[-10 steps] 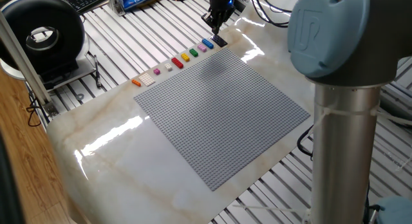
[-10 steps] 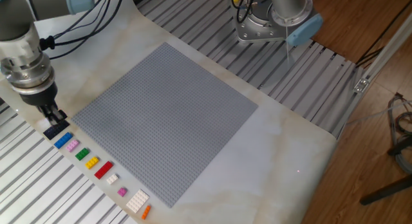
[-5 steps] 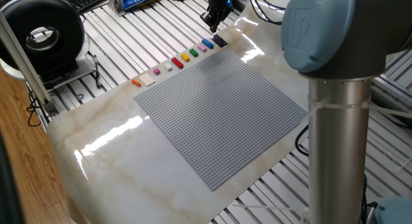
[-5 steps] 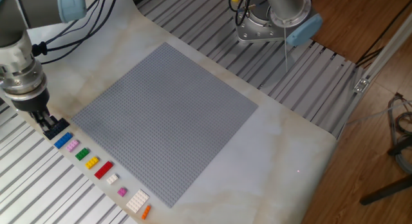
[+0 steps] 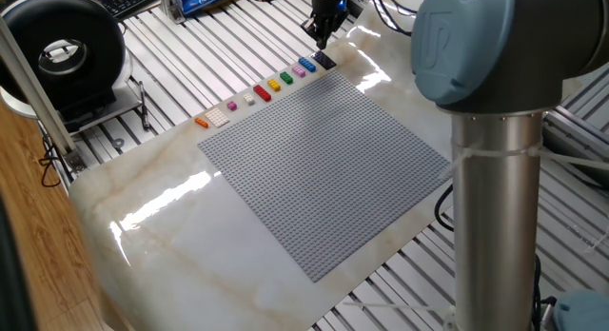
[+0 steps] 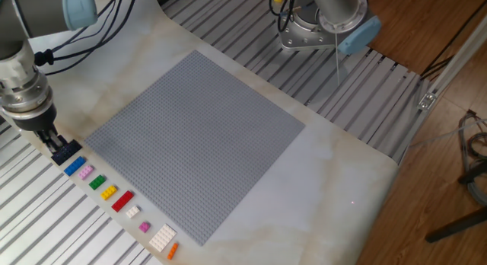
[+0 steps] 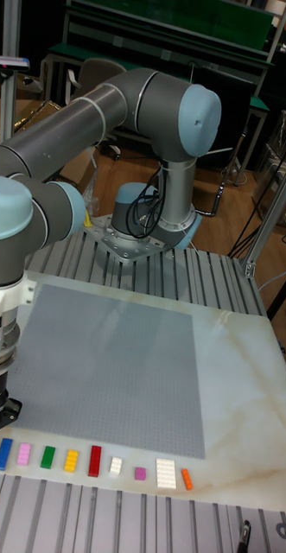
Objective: Stack small Lego blocks one on top of the other
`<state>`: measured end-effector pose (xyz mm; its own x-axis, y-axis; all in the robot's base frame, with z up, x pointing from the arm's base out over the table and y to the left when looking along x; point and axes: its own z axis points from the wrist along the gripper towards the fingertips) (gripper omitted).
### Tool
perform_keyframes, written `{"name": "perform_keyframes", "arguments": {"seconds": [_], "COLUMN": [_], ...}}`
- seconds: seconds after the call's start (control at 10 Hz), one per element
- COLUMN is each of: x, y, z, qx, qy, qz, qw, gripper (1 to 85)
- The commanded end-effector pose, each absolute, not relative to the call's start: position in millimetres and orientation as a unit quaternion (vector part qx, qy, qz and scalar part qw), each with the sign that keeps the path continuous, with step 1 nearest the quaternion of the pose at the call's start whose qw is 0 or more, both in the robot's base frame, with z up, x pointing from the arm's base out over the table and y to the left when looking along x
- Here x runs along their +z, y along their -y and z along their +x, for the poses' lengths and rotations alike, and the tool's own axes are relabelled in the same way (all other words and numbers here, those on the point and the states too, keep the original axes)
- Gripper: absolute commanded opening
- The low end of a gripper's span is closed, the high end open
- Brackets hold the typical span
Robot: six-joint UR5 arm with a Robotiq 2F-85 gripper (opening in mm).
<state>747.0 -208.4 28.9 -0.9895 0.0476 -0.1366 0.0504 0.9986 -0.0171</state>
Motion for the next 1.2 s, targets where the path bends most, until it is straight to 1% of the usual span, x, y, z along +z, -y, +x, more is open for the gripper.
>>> {"name": "perform_keyframes", "arguments": {"seconds": [0.0,0.1,0.2,0.3,0.4,0.5,0.6,0.8,0.9,1.1], "x": [30,32,32,33,34,34,33,29,27,22], "y": [209,198,199,196,198,205,205,204,200,198], "z": [745,745,742,743,742,743,743,731,729,729], "qx": [0.0,0.02,0.016,0.024,0.021,0.009,0.009,0.018,0.024,0.029], "qy": [-0.998,-0.998,-0.998,-0.998,-0.998,-0.999,-0.999,-0.999,-0.999,-0.999], "qz": [0.01,0.025,0.024,0.02,0.015,0.009,0.01,0.0,-0.002,-0.005], "qw": [0.063,0.059,0.052,0.052,0.05,0.049,0.048,0.032,0.027,0.024], "gripper": [22.0,25.7,25.3,33.0,36.3,36.7,37.7,38.0,40.3,40.3]}}
